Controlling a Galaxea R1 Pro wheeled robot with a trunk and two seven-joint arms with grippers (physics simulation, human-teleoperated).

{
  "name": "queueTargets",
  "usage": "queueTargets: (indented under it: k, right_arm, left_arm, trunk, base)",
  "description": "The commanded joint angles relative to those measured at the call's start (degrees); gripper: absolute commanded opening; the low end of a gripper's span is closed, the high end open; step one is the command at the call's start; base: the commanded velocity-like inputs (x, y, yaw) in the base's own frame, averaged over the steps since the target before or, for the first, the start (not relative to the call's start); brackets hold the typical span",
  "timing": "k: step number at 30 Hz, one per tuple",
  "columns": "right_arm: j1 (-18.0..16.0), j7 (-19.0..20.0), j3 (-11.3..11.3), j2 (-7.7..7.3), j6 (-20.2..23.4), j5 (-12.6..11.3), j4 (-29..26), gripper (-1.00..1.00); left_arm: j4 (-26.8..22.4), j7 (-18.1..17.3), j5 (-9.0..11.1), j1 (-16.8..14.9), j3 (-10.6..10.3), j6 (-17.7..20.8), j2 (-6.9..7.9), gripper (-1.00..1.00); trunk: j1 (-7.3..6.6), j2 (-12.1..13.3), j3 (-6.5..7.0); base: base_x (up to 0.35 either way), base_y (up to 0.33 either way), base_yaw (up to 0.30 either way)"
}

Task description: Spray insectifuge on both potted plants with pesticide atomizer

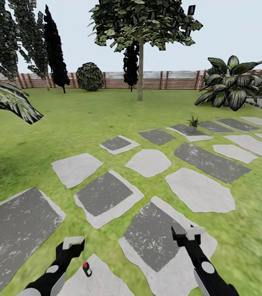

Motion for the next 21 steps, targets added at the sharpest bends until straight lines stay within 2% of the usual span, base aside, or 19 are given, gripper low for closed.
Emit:
queueTargets:
  k: [1,6,21]
  right_arm:
    - [0.0,0.0,0.0,-0.02,-0.2,0.3,0.3,1.00]
    - [0.0,0.0,0.0,-0.02,-0.1,0.3,0.5,1.00]
    - [0.0,-0.1,-0.1,0.01,-0.1,0.2,0.5,1.00]
  left_arm:
    - [0.1,0.0,0.0,0.1,0.2,-0.5,0.00,1.00]
    - [0.2,-0.1,-0.1,0.3,0.2,-0.8,0.05,1.00]
    - [0.4,-0.1,0.0,0.5,0.2,-0.9,0.11,1.00]
  trunk:
    - [-0.01,0.0,-0.05]
    - [0.87,-1.6,-0.91]
    - [4.16,-7.6,-4.91]
  base:
    - [0.000,0.000,0.000]
    - [0.000,0.000,0.000]
    - [0.000,0.000,0.000]
